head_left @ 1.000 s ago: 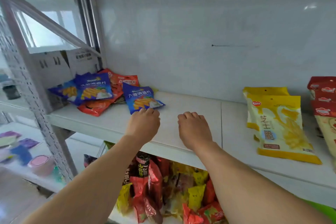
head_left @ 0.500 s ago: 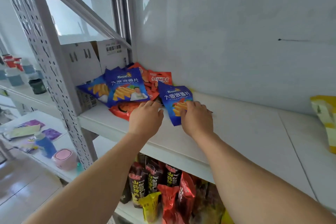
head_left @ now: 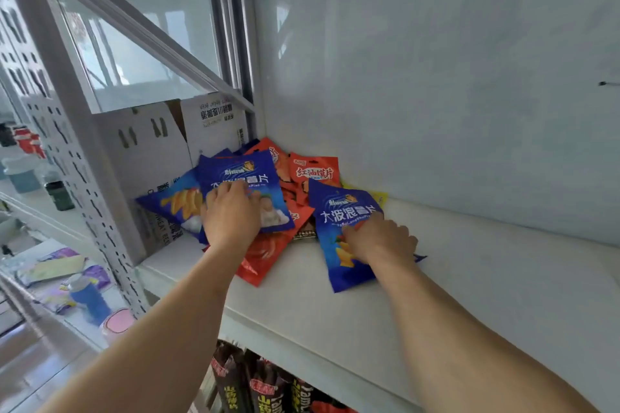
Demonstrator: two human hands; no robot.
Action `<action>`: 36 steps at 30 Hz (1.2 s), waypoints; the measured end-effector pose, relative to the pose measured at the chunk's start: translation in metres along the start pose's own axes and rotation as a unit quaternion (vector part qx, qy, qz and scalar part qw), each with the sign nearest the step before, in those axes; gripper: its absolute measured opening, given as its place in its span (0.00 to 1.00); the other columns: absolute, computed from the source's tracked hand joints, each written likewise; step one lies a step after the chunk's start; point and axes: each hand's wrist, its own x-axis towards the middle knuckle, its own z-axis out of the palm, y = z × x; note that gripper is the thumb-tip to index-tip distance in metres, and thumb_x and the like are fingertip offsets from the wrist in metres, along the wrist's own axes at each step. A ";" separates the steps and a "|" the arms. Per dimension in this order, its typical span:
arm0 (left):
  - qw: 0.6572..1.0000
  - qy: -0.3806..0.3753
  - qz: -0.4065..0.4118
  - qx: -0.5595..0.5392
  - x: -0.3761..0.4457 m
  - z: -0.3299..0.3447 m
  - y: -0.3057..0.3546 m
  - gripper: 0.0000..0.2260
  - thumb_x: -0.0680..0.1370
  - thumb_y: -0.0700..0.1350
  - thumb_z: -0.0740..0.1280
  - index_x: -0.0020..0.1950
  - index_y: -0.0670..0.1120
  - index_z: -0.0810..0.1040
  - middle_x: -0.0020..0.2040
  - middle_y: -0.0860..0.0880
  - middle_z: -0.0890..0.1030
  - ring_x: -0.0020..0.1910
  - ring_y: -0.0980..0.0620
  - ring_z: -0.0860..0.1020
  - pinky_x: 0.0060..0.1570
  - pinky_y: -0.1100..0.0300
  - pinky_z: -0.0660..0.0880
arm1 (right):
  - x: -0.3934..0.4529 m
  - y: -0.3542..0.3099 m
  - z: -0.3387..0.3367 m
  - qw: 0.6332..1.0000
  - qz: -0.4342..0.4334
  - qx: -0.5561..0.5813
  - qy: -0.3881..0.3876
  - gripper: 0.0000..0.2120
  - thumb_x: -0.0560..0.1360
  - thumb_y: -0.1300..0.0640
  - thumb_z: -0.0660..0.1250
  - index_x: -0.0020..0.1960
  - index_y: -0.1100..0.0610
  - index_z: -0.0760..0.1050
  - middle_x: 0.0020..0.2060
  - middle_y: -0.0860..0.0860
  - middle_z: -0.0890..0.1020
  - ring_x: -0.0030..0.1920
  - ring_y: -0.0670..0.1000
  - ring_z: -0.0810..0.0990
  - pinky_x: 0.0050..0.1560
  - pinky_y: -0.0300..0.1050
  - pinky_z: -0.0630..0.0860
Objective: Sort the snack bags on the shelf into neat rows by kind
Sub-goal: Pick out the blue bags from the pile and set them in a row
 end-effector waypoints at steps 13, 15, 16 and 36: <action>0.989 -0.122 -0.079 -0.014 0.025 -0.003 -0.035 0.51 0.72 0.67 0.70 0.80 0.39 0.48 0.76 0.36 0.65 0.72 0.36 0.68 0.65 0.42 0.70 | -0.029 -0.032 0.009 0.965 0.120 0.232 0.002 0.38 0.65 0.40 0.76 0.68 0.56 0.68 0.58 0.54 0.80 0.58 0.58 0.79 0.59 0.51 0.75; 0.988 -0.133 -0.075 -0.037 0.024 -0.005 -0.037 0.52 0.71 0.64 0.72 0.81 0.42 0.45 0.75 0.37 0.67 0.67 0.35 0.73 0.59 0.42 0.74 | -0.035 -0.032 0.009 0.955 0.125 0.269 0.011 0.32 0.66 0.44 0.76 0.65 0.54 0.71 0.54 0.52 0.81 0.47 0.54 0.81 0.45 0.46 0.77; 0.987 -0.136 -0.073 -0.052 0.024 -0.006 -0.038 0.52 0.72 0.62 0.73 0.81 0.44 0.43 0.75 0.37 0.66 0.67 0.35 0.73 0.58 0.41 0.74 | -0.039 -0.032 0.009 0.953 0.122 0.275 0.021 0.30 0.67 0.45 0.76 0.64 0.53 0.72 0.51 0.51 0.81 0.41 0.52 0.79 0.37 0.42 0.73; 0.863 -0.249 -0.060 -0.435 0.009 -0.017 0.001 0.20 0.72 0.47 0.78 0.59 0.41 0.78 0.46 0.42 0.85 0.37 0.45 0.82 0.29 0.56 0.76 | -0.068 0.048 -0.033 0.819 0.175 0.544 0.040 0.18 0.68 0.59 0.79 0.54 0.60 0.79 0.45 0.57 0.86 0.43 0.56 0.86 0.42 0.51 0.83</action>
